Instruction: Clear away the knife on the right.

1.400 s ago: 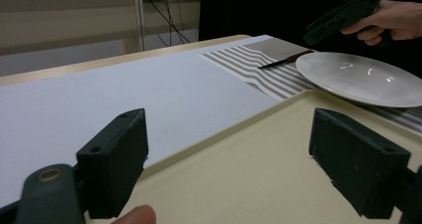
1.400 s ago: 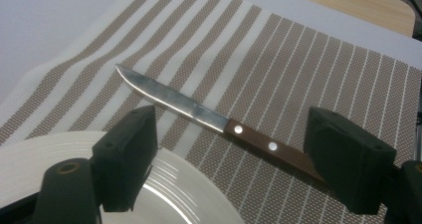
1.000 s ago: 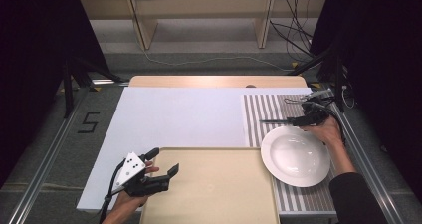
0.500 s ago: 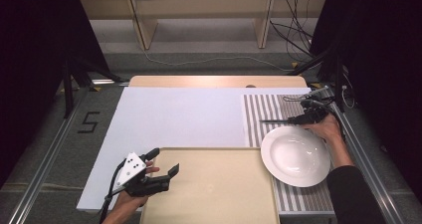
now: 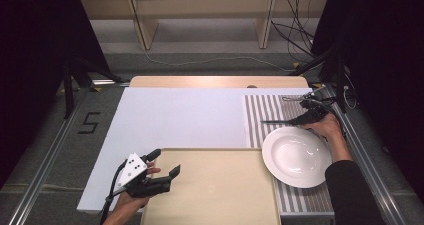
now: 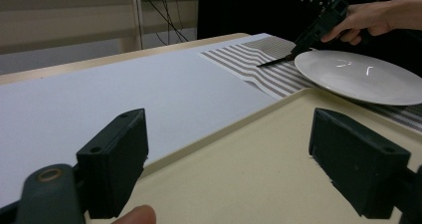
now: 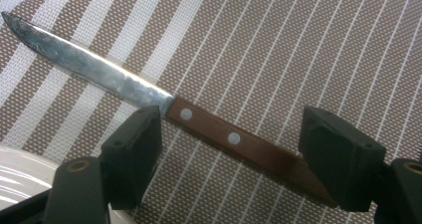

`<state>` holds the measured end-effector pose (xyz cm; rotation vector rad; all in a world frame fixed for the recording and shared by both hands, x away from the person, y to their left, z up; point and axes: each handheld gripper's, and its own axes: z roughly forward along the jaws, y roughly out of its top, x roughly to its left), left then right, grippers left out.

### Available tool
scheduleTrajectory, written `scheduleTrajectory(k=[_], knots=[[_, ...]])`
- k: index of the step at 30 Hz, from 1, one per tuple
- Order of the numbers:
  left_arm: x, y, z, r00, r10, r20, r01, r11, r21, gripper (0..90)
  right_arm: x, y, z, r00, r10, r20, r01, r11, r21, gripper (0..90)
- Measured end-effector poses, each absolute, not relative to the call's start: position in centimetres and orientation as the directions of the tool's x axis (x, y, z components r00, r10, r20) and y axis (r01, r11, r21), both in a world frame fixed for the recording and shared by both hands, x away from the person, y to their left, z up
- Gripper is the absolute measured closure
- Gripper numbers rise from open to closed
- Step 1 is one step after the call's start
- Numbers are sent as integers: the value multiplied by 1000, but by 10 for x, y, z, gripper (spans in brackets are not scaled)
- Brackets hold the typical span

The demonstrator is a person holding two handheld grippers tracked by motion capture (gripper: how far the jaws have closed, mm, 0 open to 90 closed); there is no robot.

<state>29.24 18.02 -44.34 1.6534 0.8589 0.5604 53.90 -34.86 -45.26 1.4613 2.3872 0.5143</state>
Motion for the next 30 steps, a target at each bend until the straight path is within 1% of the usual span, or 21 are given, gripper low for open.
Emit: scheduleTrajectory(k=[2,6,7,11,14,19,21,22,24,30], knots=[[292,180,-443,619,781,-78,244,-97,965,156,539,-349,-453,-442,895,-60,792,421,442,266],[292,180,-443,619,782,-78,244,-97,965,156,540,-347,-455,-451,890,-63,798,434,418,293],[292,180,-443,619,782,-78,244,-96,965,156,540,-347,-455,-460,886,-66,798,445,407,313],[292,180,-443,620,781,-75,243,-101,965,156,541,-346,-455,-464,883,-76,803,455,385,328],[292,180,-443,619,782,-77,244,-97,965,156,541,-346,-455,-472,878,-75,803,464,375,371],[292,180,-443,619,782,-77,243,-97,965,156,542,-344,-457,-480,874,-79,805,474,356,415],[292,180,-443,619,782,-77,243,-97,965,156,542,-343,-456,-487,870,-76,803,481,351,444],[292,180,-443,620,781,-75,244,-101,965,156,543,-342,-456,-488,870,-75,806,482,344,477],[292,180,-443,620,781,-76,244,-99,965,156,543,-342,-456,-487,871,-70,809,480,340,493],[292,180,-443,619,782,-74,243,-101,965,156,543,-340,-454,-492,870,-40,816,477,325,604]])
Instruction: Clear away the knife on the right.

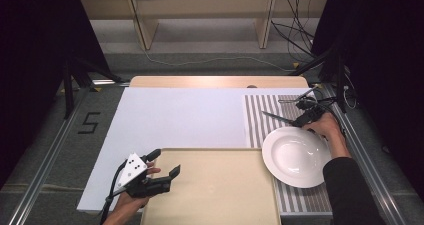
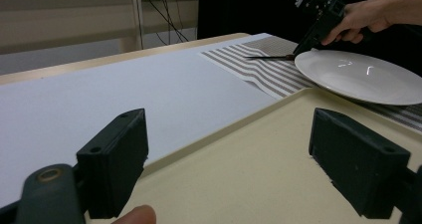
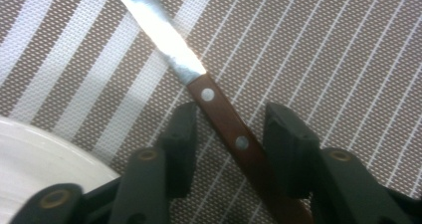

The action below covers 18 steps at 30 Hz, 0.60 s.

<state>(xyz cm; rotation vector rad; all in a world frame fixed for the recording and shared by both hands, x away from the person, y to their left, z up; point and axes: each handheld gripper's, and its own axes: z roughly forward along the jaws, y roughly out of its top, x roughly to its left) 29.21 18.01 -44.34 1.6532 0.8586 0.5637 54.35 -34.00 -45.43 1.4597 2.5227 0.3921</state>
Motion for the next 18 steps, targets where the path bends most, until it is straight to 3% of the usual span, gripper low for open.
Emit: scheduleTrajectory(k=[4,11,18], knots=[[292,180,-443,620,781,-73,242,-102,965,156,544,-339,-454,-494,869,-35,818,478,319,632],[292,180,-443,620,781,-73,242,-101,965,156,545,-331,-452,-524,851,-41,809,513,286,763],[292,180,-444,620,781,-76,243,-99,965,156,545,-326,-452,-548,832,-85,791,549,269,772]])
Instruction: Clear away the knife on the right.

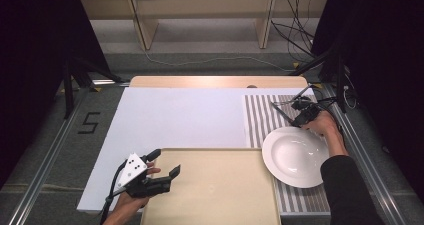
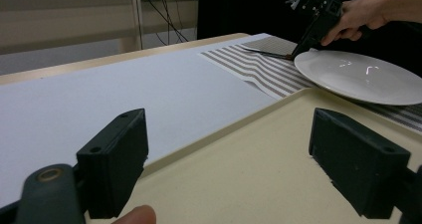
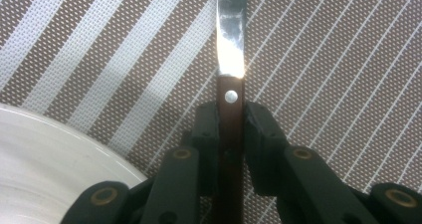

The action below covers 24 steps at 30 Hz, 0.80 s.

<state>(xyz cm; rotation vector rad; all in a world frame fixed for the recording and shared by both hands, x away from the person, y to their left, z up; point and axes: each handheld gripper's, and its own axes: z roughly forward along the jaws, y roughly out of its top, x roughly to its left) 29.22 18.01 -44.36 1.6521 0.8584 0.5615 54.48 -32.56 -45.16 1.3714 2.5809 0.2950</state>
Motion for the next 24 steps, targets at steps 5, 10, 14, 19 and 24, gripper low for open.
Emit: scheduleTrajectory(k=[5,10,14,19,24], knots=[[292,180,-444,619,782,-74,242,-101,965,157,544,-324,-452,-572,811,-122,765,582,278,774],[293,180,-444,619,782,-75,244,-100,965,157,543,-322,-452,-579,800,-160,748,599,285,775],[292,180,-444,619,782,-74,243,-101,965,157,542,-323,-449,-576,795,-192,737,606,299,775],[292,180,-443,619,782,-73,242,-101,965,158,542,-325,-446,-572,793,-212,727,609,317,775],[292,180,-444,618,783,-73,243,-102,965,158,540,-326,-442,-571,788,-232,713,615,337,775]])
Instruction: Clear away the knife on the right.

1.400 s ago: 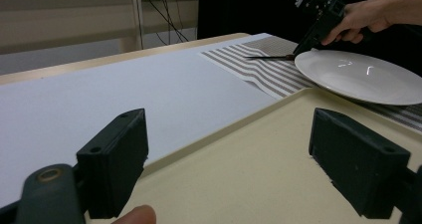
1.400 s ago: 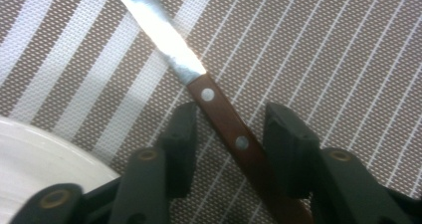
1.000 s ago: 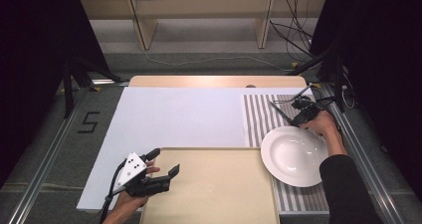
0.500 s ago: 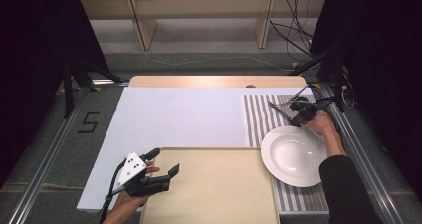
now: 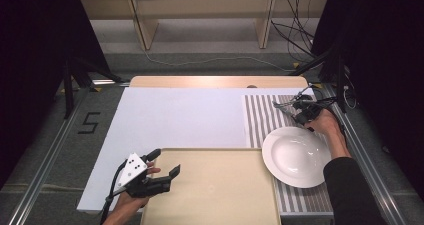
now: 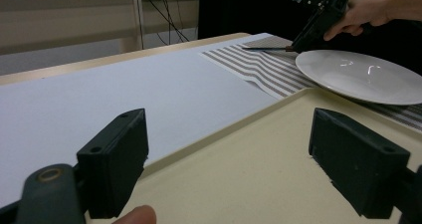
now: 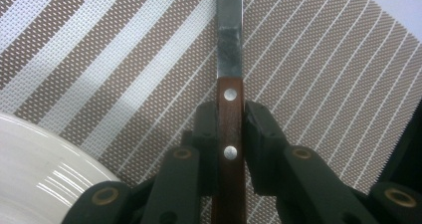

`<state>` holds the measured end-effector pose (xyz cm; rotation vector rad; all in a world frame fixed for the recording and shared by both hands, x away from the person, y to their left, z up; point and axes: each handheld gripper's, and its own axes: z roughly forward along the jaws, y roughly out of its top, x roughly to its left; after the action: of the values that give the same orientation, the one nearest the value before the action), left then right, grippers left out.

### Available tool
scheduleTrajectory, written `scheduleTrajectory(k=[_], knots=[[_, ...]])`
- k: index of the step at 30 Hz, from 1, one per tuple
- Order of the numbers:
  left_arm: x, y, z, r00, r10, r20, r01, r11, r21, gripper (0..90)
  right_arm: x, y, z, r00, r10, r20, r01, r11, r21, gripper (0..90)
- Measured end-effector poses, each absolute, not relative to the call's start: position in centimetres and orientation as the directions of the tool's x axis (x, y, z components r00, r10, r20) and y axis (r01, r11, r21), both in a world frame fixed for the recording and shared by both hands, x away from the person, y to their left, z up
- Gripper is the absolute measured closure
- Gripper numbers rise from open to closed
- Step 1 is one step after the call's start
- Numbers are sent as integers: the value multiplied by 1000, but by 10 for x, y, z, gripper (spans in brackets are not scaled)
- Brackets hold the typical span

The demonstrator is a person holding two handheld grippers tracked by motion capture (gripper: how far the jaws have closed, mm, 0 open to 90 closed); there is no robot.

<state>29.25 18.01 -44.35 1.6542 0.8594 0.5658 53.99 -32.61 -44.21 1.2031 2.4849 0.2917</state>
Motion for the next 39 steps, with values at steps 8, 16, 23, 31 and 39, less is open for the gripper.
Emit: scheduleTrajectory(k=[8,16,23,31,39], knots=[[293,180,-444,617,784,-70,242,-105,965,157,537,-325,-434,-563,793,-233,695,606,386,775],[292,180,-444,617,783,-70,242,-104,965,157,524,-309,-419,-579,780,-237,634,614,471,775],[292,180,-444,615,785,-71,242,-103,965,157,506,-298,-407,-608,759,-233,574,623,531,775],[292,180,-443,618,783,-68,239,-105,965,157,475,-279,-396,-657,718,-231,491,640,591,775],[291,180,-443,621,781,-65,235,-107,966,157,449,-266,-389,-691,684,-233,438,653,618,775]])
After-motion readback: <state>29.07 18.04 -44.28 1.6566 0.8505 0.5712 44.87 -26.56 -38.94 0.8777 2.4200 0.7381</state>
